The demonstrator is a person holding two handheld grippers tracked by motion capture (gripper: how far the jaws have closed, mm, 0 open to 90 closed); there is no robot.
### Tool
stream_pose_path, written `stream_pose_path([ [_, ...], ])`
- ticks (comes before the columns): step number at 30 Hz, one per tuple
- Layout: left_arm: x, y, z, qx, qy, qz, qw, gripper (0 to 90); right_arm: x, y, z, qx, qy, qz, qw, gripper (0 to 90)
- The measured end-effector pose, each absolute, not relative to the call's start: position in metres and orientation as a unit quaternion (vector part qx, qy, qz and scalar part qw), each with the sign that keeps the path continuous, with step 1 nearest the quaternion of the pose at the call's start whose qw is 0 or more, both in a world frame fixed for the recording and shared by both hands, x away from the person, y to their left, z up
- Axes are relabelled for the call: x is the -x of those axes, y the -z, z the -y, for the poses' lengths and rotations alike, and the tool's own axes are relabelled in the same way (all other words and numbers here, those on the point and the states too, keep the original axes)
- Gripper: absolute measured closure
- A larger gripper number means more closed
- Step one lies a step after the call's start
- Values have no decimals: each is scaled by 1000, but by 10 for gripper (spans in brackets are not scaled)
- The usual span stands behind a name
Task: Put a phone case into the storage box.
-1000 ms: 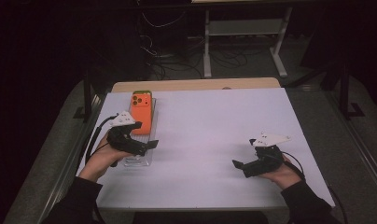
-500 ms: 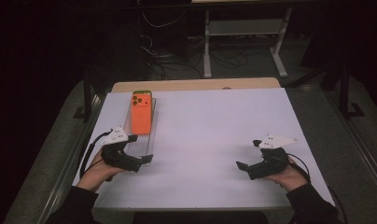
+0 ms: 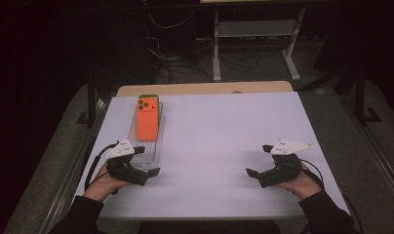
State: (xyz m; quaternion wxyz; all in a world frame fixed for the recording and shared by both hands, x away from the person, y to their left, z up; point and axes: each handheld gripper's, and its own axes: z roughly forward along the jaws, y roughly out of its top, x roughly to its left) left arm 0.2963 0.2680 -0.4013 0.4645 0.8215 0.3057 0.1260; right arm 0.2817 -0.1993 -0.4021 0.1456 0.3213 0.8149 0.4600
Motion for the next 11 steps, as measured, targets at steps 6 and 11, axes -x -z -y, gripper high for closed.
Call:
stream_pose_path([
  [6, -297, 401, -269, -819, -124, -308, 468, 6, -282, 401, 200, -322, -462, -813, 147, 0],
  [11, -297, 402, -269, -820, -125, -309, 466, 7, -281, 400, 200, -320, -464, -812, 148, 0],
])
